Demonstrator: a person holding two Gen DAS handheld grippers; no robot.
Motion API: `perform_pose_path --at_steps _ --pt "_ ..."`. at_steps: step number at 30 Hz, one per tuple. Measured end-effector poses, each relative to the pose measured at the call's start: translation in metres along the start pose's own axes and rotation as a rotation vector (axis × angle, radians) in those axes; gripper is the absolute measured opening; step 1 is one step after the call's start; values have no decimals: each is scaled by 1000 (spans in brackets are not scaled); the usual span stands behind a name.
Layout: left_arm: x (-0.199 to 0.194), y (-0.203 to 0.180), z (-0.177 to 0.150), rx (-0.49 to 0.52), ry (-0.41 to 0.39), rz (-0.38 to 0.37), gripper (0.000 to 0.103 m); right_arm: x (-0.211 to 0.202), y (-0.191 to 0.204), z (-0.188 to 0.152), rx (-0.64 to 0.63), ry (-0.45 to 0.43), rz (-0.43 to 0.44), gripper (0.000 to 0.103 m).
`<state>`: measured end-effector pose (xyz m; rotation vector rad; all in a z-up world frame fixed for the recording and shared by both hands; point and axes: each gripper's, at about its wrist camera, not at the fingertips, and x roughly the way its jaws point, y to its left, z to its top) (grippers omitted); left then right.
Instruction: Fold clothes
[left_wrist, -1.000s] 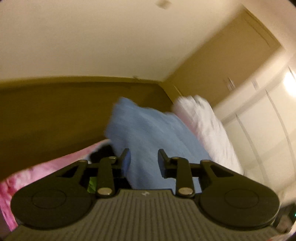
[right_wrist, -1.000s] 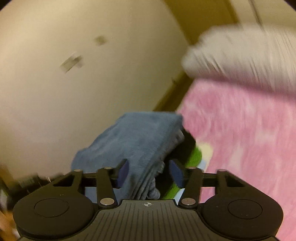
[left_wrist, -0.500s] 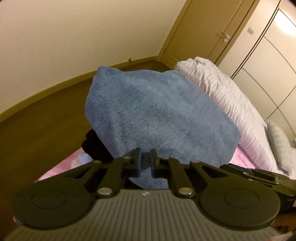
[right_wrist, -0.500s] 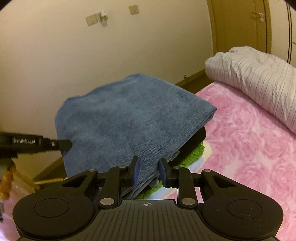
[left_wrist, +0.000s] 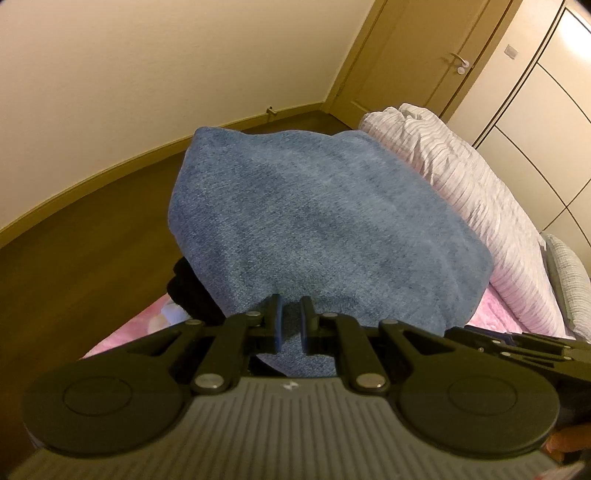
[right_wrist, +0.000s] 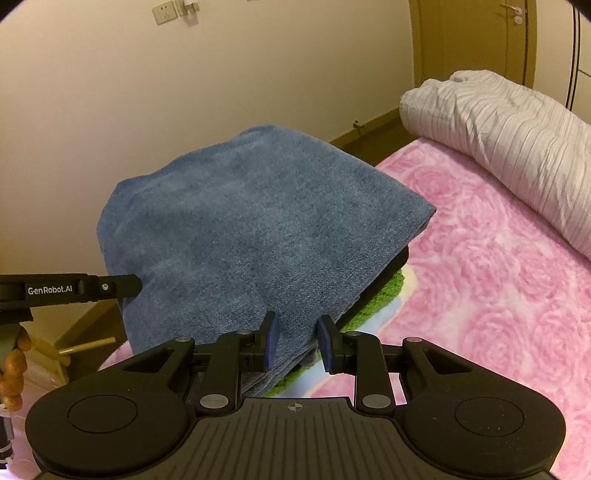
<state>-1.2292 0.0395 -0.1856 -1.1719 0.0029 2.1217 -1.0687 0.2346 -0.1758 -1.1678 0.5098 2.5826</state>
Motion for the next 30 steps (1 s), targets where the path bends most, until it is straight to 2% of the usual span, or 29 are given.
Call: perform_pose_path --at_steps 6,9,10,14,17,21,30 --pt "-15 -9 -3 4 6 24 9 -1 4 1 -16 2 -16 27" --pt "-37 -21 -8 13 16 51 24 -14 1 1 22 -39 -3 28" --pt "-45 -25 -10 16 20 60 24 -22 0 0 46 -49 8 31" --pt "-74 -40 -17 28 33 96 29 -60 2 -13 139 -83 49 32" --pt "-97 -53 -24 37 44 124 30 -87 10 -33 180 -56 57 32" --pt "-139 -78 -55 45 49 179 33 -124 14 -58 200 -27 81 32" --pt "-211 -150 -129 46 56 284 33 -219 6 -89 123 6 117 32"
